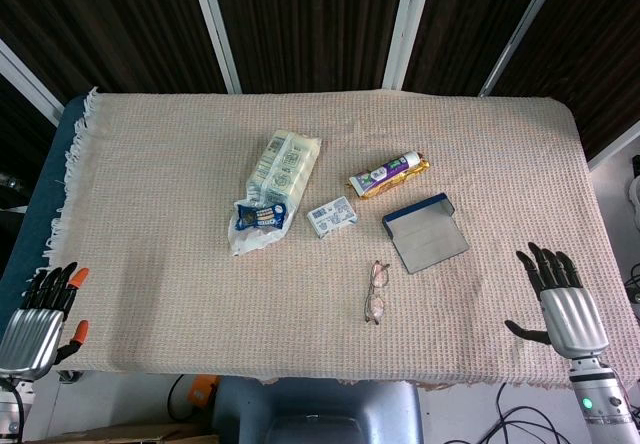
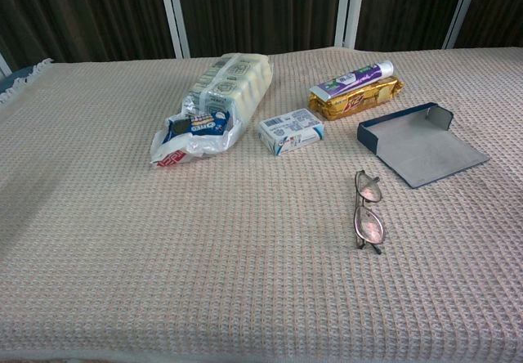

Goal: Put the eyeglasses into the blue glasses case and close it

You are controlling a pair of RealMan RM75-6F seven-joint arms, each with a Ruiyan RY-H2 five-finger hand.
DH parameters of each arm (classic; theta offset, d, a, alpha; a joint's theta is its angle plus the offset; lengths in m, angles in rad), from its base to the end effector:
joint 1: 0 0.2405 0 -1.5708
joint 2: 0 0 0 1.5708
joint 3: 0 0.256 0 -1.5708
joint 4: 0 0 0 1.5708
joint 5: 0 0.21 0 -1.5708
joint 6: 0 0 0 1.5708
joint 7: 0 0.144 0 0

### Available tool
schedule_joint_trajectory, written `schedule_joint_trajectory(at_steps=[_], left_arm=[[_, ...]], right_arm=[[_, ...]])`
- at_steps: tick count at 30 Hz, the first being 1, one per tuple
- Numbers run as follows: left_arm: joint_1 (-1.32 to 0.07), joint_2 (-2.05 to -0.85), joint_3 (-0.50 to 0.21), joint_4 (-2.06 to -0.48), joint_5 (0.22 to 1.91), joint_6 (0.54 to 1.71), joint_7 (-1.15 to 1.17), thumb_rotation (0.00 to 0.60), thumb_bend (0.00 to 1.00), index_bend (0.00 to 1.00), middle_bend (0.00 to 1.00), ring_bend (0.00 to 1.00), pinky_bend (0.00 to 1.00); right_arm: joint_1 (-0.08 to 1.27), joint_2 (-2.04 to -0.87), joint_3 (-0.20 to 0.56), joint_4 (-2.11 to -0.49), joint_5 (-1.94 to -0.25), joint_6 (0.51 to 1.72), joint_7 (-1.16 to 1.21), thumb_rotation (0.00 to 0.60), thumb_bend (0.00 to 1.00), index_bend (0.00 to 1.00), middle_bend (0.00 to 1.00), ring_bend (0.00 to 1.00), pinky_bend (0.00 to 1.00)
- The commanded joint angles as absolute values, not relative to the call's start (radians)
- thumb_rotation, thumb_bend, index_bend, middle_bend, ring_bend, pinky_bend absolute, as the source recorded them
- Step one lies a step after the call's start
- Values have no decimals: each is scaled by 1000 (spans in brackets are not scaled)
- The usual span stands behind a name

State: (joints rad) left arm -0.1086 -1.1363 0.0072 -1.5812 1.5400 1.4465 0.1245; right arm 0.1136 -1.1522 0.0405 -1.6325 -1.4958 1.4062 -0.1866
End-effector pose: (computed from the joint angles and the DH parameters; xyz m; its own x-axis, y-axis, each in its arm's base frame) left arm -0.3132 0.1762 0.1415 0.5259 0.0773 0.8470 0.8501 -0.0783 -0.5207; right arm -0.3039 -0.1867 0.1348 0.5153 -0.0768 0.8536 -0.8570 -0.0492 0.5129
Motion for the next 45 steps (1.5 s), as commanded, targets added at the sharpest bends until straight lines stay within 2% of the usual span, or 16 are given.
schedule_joint_trajectory(at_steps=[1, 10, 14, 21, 32, 37, 45], left_arm=[[-107, -1136, 7, -1583, 1540, 1448, 127, 600, 409, 0, 0, 0, 48], [-99, -1131, 11, -1590, 1562, 1474, 116, 600, 410, 0, 0, 0, 48], [-101, -1127, 9, -1589, 1556, 1467, 104, 600, 411, 0, 0, 0, 48], [-100, -1133, -1, -1593, 1536, 1466, 123, 600, 412, 0, 0, 0, 49], [-98, -1132, -3, -1596, 1533, 1468, 121, 600, 410, 0, 0, 0, 50], [-94, -1131, -4, -1598, 1533, 1475, 118, 600, 411, 0, 0, 0, 50], [-95, -1131, -3, -1600, 1536, 1473, 119, 600, 411, 0, 0, 0, 51]], right_arm=[[115, -1155, 41, -1633, -1494, 1403, -192, 600, 157, 0, 0, 0, 0], [148, -1177, 35, -1606, -1506, 1355, -209, 600, 156, 0, 0, 0, 0], [230, -1204, 42, -1535, -1556, 1269, -244, 600, 157, 16, 0, 0, 0], [423, -1247, 39, -1440, -1669, 1063, -356, 600, 159, 117, 0, 0, 0], [601, -1319, 17, -1374, -1767, 910, -399, 600, 158, 195, 0, 0, 0], [636, -1343, 15, -1361, -1757, 864, -450, 600, 164, 219, 0, 0, 0], [668, -1377, 32, -1362, -1695, 816, -512, 600, 245, 273, 0, 0, 0]])
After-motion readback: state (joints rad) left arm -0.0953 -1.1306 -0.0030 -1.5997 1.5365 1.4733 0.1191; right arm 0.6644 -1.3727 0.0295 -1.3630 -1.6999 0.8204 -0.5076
